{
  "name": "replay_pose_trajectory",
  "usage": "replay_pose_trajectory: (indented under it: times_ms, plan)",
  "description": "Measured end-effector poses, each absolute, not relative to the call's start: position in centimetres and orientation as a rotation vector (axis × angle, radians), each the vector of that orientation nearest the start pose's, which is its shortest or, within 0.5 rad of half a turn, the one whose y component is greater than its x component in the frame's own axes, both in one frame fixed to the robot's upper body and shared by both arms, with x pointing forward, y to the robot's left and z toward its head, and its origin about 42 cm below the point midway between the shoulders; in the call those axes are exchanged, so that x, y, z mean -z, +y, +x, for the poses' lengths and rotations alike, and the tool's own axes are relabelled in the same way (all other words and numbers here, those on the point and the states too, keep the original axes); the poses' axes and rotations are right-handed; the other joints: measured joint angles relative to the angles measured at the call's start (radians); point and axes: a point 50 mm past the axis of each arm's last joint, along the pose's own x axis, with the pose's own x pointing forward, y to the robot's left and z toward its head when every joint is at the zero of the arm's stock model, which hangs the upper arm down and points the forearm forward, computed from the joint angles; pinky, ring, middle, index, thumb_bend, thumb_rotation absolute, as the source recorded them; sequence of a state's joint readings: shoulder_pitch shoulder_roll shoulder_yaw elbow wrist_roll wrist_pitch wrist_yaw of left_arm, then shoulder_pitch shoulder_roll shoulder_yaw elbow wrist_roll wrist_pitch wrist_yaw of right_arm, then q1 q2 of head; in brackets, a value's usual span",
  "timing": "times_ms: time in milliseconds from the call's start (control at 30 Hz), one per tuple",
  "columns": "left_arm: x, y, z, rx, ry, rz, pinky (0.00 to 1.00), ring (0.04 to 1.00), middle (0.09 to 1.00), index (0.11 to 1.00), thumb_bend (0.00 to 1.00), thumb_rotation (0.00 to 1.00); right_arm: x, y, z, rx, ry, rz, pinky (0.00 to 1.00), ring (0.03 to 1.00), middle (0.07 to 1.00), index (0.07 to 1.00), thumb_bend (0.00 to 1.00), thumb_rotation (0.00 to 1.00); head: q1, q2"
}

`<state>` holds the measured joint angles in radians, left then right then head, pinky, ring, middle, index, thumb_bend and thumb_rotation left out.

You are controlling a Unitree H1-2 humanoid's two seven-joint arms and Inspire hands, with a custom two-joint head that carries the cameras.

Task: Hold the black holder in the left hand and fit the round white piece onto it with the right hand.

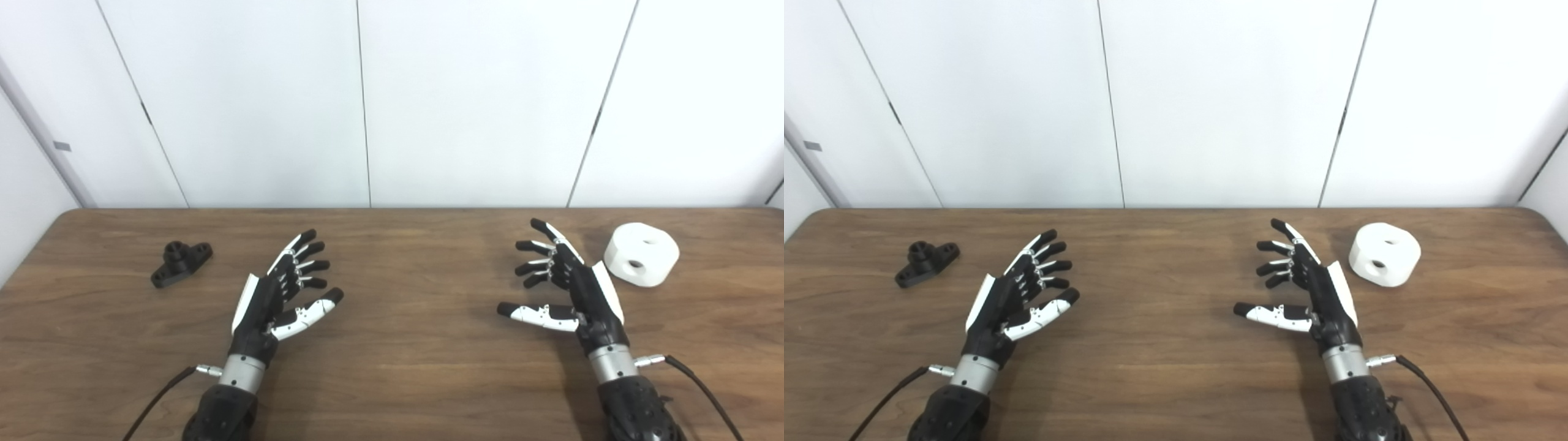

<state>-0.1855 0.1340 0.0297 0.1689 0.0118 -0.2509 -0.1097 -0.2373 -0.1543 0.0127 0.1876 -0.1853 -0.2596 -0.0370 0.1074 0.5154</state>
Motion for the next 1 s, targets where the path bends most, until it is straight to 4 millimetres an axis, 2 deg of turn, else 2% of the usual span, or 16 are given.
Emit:
replay_pose_trajectory:
  times_ms: [233, 400, 667, 767, 800, 867, 1000]
  plan:
    - [-12.5, 24.6, 34.2, 0.124, -0.261, 0.167, 0.65, 0.770, 0.850, 0.894, 0.69, 0.15, -13.9, -24.2, 35.8, -0.047, -0.316, -0.332, 0.49, 0.598, 0.763, 0.890, 0.75, 0.10, 0.000, 0.005]
    - [-12.5, 24.6, 34.2, 0.124, -0.261, 0.167, 0.65, 0.768, 0.852, 0.905, 0.68, 0.13, -13.9, -24.2, 35.8, -0.047, -0.317, -0.333, 0.49, 0.594, 0.758, 0.886, 0.75, 0.10, 0.002, 0.000]
    - [-12.5, 24.6, 34.2, 0.123, -0.262, 0.166, 0.64, 0.762, 0.849, 0.917, 0.69, 0.15, -13.9, -24.2, 35.8, -0.047, -0.317, -0.334, 0.49, 0.604, 0.768, 0.892, 0.75, 0.13, 0.002, 0.003]
    - [-12.5, 24.5, 34.2, 0.123, -0.262, 0.169, 0.64, 0.763, 0.852, 0.917, 0.67, 0.13, -13.9, -24.2, 35.8, -0.048, -0.317, -0.332, 0.49, 0.595, 0.768, 0.892, 0.75, 0.13, 0.067, -0.005]
    - [-12.5, 24.5, 34.2, 0.123, -0.262, 0.169, 0.64, 0.760, 0.849, 0.914, 0.67, 0.12, -13.9, -24.2, 35.8, -0.048, -0.317, -0.331, 0.49, 0.602, 0.775, 0.898, 0.74, 0.10, 0.115, -0.009]
    - [-12.5, 24.3, 34.3, 0.128, -0.273, 0.167, 0.62, 0.755, 0.847, 0.911, 0.69, 0.15, -13.9, -24.5, 35.8, -0.050, -0.316, -0.334, 0.50, 0.619, 0.790, 0.912, 0.71, 0.06, 0.133, -0.012]
    - [-12.5, 23.5, 34.6, 0.135, -0.290, 0.168, 0.62, 0.748, 0.845, 0.906, 0.71, 0.13, -14.0, -25.6, 35.8, -0.047, -0.312, -0.337, 0.54, 0.638, 0.805, 0.924, 0.69, 0.07, 0.302, -0.046]
